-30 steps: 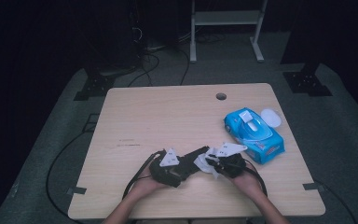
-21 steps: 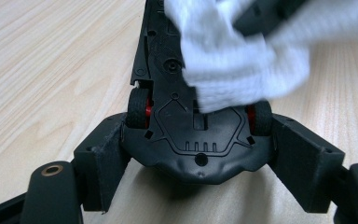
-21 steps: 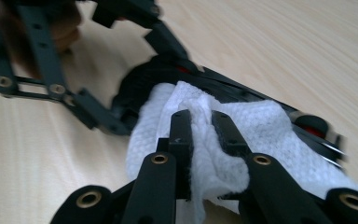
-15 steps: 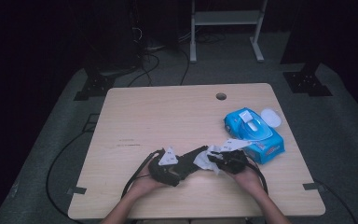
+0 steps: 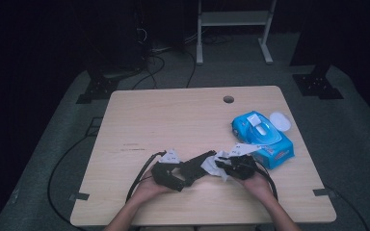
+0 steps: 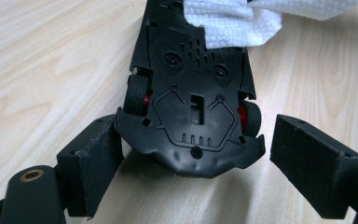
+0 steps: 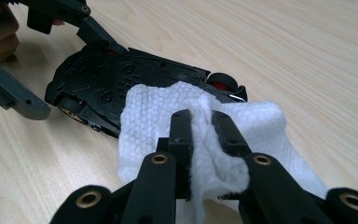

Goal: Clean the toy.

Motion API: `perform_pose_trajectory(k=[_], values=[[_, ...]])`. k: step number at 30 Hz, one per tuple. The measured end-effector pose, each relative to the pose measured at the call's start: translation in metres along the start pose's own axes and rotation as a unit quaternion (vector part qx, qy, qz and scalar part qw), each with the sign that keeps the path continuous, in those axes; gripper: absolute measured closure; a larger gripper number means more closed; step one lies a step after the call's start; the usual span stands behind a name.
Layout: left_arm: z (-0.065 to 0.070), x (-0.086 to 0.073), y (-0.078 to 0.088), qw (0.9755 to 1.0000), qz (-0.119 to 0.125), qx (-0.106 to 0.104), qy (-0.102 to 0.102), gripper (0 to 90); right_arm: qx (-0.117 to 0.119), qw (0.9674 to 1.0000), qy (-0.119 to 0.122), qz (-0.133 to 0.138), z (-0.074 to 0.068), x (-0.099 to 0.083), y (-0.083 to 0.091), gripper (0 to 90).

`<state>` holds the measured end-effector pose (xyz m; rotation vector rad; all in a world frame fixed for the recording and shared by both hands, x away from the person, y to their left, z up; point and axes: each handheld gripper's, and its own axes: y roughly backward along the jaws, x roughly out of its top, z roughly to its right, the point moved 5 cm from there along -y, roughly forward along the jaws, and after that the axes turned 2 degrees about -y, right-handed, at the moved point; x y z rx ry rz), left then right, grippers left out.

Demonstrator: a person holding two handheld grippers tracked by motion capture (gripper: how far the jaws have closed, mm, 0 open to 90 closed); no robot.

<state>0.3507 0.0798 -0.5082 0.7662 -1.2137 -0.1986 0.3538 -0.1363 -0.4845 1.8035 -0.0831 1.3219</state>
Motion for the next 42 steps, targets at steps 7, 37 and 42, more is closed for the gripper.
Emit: perform_pose_trajectory(k=[7,37,42], values=[[-0.005,0.000,0.003,0.9989,0.011,-0.025,0.038,23.2,-0.003,0.9999,0.011,-0.004,-0.002,0.000,0.001,79.0],[-0.001,0.006,0.004,0.9985,0.019,0.004,0.051,31.6,0.000,0.9999,0.012,-0.009,0.010,-0.004,0.007,78.4],[-0.003,0.004,0.005,0.9966,0.005,-0.018,0.080,29.9,0.018,0.9996,0.009,-0.017,0.008,-0.005,0.009,78.7]])
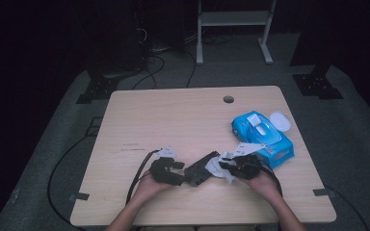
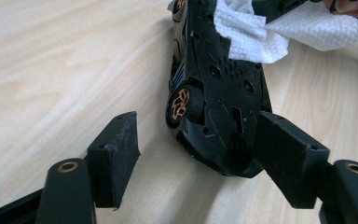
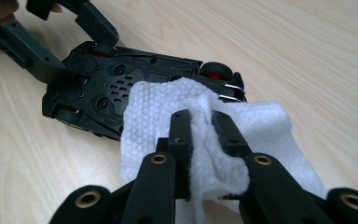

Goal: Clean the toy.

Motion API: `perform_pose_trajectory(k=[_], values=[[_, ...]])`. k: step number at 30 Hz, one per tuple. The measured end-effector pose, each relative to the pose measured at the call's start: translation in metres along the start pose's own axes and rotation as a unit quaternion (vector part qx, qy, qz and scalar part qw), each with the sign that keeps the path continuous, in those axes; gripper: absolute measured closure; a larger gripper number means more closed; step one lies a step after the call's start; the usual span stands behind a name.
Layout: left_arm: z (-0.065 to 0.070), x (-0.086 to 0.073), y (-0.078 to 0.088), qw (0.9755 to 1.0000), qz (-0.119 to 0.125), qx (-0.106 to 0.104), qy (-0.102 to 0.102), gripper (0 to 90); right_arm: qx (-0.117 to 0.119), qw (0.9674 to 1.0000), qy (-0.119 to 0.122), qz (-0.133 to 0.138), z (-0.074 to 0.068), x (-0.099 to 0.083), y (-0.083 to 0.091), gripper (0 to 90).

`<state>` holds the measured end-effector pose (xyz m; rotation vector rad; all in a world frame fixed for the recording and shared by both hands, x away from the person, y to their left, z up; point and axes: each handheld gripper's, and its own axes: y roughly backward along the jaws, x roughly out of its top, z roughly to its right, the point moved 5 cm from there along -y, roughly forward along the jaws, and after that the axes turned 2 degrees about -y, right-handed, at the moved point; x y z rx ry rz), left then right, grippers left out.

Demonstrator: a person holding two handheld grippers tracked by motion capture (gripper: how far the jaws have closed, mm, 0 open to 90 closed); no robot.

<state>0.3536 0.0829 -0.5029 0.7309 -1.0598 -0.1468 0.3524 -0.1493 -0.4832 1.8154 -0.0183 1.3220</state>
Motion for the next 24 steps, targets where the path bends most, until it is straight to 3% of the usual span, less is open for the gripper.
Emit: perform_pose_trajectory(k=[3,7,10,15,17,19,21,24], values=[[-0.0005,-0.0016,-0.0012,0.9994,-0.010,-0.021,0.026,29.6,0.005,1.0000,0.000,-0.005,-0.0024,-0.0003,0.0008,78.9],[0.0020,-0.0032,-0.0020,0.9959,-0.024,-0.066,0.056,42.7,0.013,0.9999,0.002,-0.010,-0.0065,-0.0014,0.0022,79.1],[0.0034,-0.0045,-0.0034,0.9929,-0.032,-0.084,0.078,42.9,0.019,0.9998,0.000,-0.010,-0.0077,-0.0017,0.0021,79.1],[0.0039,-0.0040,-0.0031,0.9946,-0.027,-0.079,0.063,42.8,0.020,0.9998,-0.002,-0.008,-0.0083,-0.0021,0.0018,79.1],[0.0041,-0.0013,0.0004,0.9972,-0.012,-0.060,0.042,45.4,0.021,0.9997,-0.004,-0.007,-0.0081,-0.0023,0.0019,79.1],[0.0040,0.0010,0.0035,0.9986,0.003,-0.046,0.028,53.5,0.023,0.9997,-0.006,-0.006,-0.0078,-0.0024,0.0018,79.1],[0.0065,-0.0025,-0.0023,0.9956,-0.020,-0.078,0.048,51.2,0.035,0.9993,-0.010,-0.003,-0.0095,-0.0022,0.0004,79.1],[0.0061,-0.0038,-0.0050,0.9947,-0.030,-0.075,0.063,39.0,0.028,0.9996,0.000,-0.006,-0.0110,-0.0012,-0.0004,79.0]])
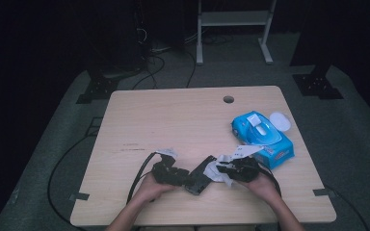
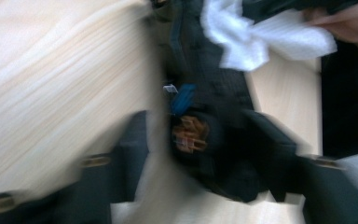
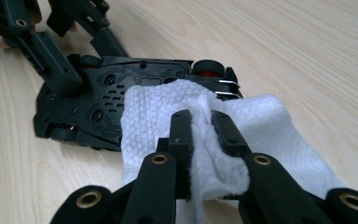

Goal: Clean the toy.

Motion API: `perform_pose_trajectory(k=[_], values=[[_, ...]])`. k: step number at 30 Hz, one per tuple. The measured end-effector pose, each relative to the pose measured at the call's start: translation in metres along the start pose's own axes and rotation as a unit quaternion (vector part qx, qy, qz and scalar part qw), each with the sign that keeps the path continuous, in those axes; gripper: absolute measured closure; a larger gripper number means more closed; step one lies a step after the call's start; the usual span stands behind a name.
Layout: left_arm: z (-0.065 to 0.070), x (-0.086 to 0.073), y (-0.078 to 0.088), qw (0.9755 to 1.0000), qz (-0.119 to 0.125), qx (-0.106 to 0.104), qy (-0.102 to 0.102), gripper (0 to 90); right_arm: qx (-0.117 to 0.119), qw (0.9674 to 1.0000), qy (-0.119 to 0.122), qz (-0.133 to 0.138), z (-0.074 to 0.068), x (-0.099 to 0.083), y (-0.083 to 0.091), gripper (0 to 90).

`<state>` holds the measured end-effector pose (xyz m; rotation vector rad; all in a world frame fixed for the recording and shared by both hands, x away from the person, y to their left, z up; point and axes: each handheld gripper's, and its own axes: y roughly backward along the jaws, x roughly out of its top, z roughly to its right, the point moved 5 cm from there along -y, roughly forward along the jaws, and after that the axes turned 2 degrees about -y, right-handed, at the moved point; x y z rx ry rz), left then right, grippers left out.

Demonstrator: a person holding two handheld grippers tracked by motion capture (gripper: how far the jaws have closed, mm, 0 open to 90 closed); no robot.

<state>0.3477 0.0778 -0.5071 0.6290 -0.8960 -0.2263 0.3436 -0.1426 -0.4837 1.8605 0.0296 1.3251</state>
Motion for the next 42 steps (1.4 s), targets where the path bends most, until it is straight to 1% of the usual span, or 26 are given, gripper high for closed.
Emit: perform_pose_trajectory(k=[1,2,3,4,5,8,9,11,12,13,17,19,22,25,26,27,28,29,33,35,36,37,38,40,41,42], values=[[0.001,0.000,0.001,1.0000,-0.002,-0.002,0.007,38.1,-0.001,1.0000,0.004,0.000,0.000,0.000,0.000,79.1],[0.001,0.000,0.001,0.9999,-0.005,-0.005,0.012,35.1,-0.001,1.0000,0.002,0.000,0.000,0.000,0.000,79.1],[0.002,-0.001,0.002,0.9998,-0.007,-0.009,0.017,34.7,-0.001,1.0000,0.002,0.000,0.000,0.000,0.000,79.1],[0.003,-0.002,0.002,0.9995,-0.009,-0.019,0.025,34.7,0.000,1.0000,0.001,-0.001,0.000,0.000,0.000,79.1],[0.003,-0.002,0.002,0.9993,-0.010,-0.024,0.027,34.7,0.000,1.0000,-0.001,-0.001,0.000,0.000,0.000,79.1],[0.008,-0.001,-0.004,0.9993,-0.015,-0.028,0.018,32.7,0.000,1.0000,-0.002,-0.001,0.000,0.000,0.000,79.2],[0.011,0.000,-0.006,0.9995,-0.017,-0.026,0.011,30.4,0.000,1.0000,-0.002,-0.001,0.000,0.000,0.000,79.1],[0.015,0.001,-0.009,0.9996,-0.026,-0.008,-0.009,28.9,-0.002,1.0000,-0.001,-0.001,-0.001,0.000,0.000,79.2],[0.017,0.002,-0.010,0.9993,-0.029,0.012,-0.022,30.4,-0.002,1.0000,-0.001,-0.001,-0.001,0.000,0.000,79.1],[0.018,0.002,-0.010,0.9989,-0.033,0.018,-0.027,34.7,-0.002,1.0000,-0.001,-0.001,-0.001,0.000,0.000,79.2],[0.017,0.003,-0.010,0.9987,-0.036,0.015,-0.033,35.2,0.000,1.0000,-0.004,0.000,0.000,0.000,0.000,79.1],[0.017,0.003,-0.009,0.9985,-0.034,0.019,-0.039,35.2,-0.001,1.0000,-0.003,-0.001,-0.001,0.000,0.000,79.1],[0.019,0.004,-0.009,0.9976,-0.033,0.027,-0.054,35.3,-0.002,1.0000,0.001,-0.001,-0.001,0.000,0.001,78.9],[0.022,0.006,-0.008,0.9953,-0.032,0.041,-0.082,35.3,0.005,0.9999,0.008,-0.005,0.000,0.000,0.002,78.5],[0.025,0.006,-0.008,0.9930,-0.035,0.049,-0.102,35.3,0.007,0.9999,0.013,-0.005,0.001,0.001,0.003,78.5],[0.027,0.007,-0.008,0.9910,-0.037,0.054,-0.117,35.4,0.008,0.9999,0.013,-0.003,0.003,0.002,0.005,78.2],[0.029,0.008,-0.008,0.9893,-0.040,0.059,-0.128,35.5,0.006,0.9999,0.014,-0.001,0.004,0.002,0.006,78.0],[0.031,0.009,-0.009,0.9867,-0.043,0.067,-0.142,35.5,0.005,0.9999,0.015,0.001,0.005,0.002,0.008,77.9],[0.038,0.010,-0.008,0.9737,-0.047,0.096,-0.202,35.9,-0.002,0.9999,0.009,0.012,0.013,0.003,0.016,77.4],[0.040,0.010,-0.007,0.9661,-0.046,0.110,-0.229,36.2,-0.003,0.9999,0.007,0.015,0.016,0.002,0.018,77.0],[0.041,0.011,-0.007,0.9610,-0.045,0.118,-0.246,36.3,-0.001,0.9999,0.006,0.016,0.017,0.001,0.019,76.8],[0.042,0.010,-0.006,0.9584,-0.045,0.124,-0.253,36.4,0.001,0.9998,0.005,0.017,0.018,0.001,0.019,76.5],[0.042,0.011,-0.006,0.9523,-0.046,0.134,-0.270,36.4,0.001,0.9998,0.005,0.018,0.019,0.001,0.019,76.1],[0.043,0.010,-0.004,0.9420,-0.049,0.147,-0.298,36.6,0.007,0.9997,0.003,0.021,0.020,0.001,0.019,74.8],[0.043,0.010,-0.003,0.9379,-0.049,0.151,-0.308,36.7,0.011,0.9997,0.002,0.023,0.020,0.000,0.019,74.3],[0.043,0.009,-0.003,0.9331,-0.047,0.154,-0.322,36.7,0.015,0.9996,0.002,0.023,0.020,0.000,0.019,73.7]])
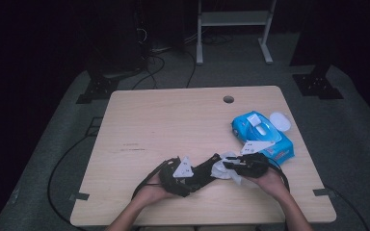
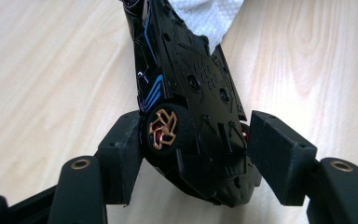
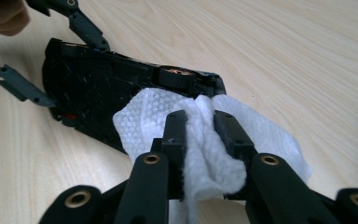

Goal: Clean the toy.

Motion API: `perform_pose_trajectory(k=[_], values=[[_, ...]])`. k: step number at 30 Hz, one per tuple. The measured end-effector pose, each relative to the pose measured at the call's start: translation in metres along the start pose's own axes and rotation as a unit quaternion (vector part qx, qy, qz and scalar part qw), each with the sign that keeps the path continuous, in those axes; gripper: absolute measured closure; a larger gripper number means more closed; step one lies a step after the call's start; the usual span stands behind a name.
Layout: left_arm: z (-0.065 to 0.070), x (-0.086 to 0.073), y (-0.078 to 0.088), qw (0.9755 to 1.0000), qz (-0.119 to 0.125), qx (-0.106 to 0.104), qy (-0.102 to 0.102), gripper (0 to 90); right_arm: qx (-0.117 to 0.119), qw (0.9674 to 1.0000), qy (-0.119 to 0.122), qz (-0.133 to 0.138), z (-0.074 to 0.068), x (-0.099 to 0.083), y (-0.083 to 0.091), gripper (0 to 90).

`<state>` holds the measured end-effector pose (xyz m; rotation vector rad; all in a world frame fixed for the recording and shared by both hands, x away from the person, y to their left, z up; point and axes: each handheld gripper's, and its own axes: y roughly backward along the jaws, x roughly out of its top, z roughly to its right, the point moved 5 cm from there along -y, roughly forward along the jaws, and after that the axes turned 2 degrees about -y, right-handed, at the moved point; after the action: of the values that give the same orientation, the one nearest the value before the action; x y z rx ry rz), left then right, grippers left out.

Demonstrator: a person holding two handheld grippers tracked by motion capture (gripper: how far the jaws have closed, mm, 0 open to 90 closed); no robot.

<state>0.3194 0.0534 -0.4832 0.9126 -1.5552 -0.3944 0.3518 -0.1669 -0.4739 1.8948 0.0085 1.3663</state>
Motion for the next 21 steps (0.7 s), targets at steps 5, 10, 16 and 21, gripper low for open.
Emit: perform_pose_trajectory(k=[5,10,16,21], values=[[0.004,0.000,0.001,0.9979,-0.004,0.029,-0.058,37.3,0.017,0.9998,0.007,-0.002,-0.001,-0.001,0.003,76.6],[0.006,0.003,0.006,0.9954,0.018,0.042,-0.084,55.9,0.015,0.9996,0.023,0.006,-0.006,0.008,0.014,78.8],[0.010,-0.007,-0.009,0.9972,-0.016,0.025,-0.069,53.6,0.027,0.9983,0.029,0.043,-0.023,0.025,0.016,78.7],[0.004,-0.008,-0.009,0.9998,0.013,0.000,-0.016,55.6,0.020,0.9973,0.028,0.064,-0.035,0.034,0.013,78.5]])
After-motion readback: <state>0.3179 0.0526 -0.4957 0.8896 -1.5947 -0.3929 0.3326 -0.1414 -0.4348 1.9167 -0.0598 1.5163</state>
